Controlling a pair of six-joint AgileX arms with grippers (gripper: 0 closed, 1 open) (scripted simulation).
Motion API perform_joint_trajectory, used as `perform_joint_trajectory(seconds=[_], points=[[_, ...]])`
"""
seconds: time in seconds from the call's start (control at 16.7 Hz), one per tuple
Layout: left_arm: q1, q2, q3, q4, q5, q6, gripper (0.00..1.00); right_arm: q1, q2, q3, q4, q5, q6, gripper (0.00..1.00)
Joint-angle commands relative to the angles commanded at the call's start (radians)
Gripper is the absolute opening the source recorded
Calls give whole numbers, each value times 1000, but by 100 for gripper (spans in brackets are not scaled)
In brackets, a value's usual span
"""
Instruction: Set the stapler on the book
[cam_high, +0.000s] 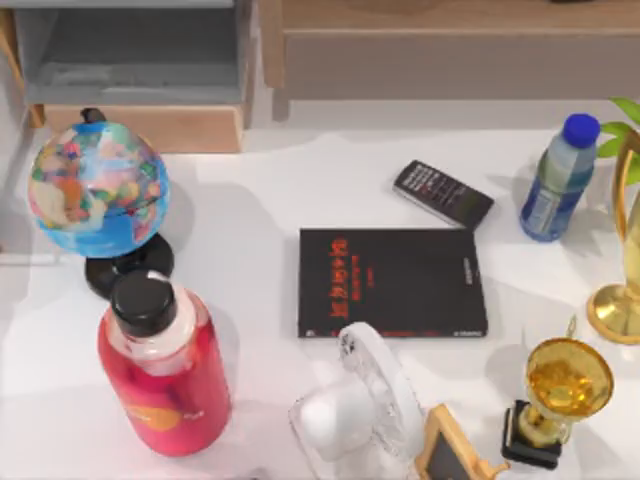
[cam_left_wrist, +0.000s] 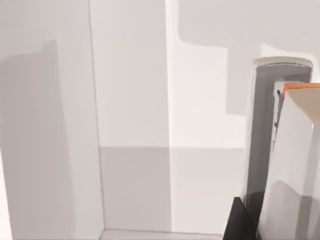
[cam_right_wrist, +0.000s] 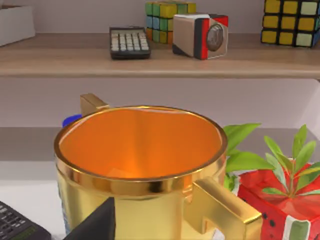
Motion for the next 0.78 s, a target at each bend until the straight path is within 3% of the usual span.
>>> perform_joint_trajectory(seconds=[0.36,0.78], points=[[-179,-189,-46,-63,-110,-117,0,0,0,0,0,0,0,100],[-576,-229,-72,-65,-132,-524,0,0,0,0,0,0,0,100]])
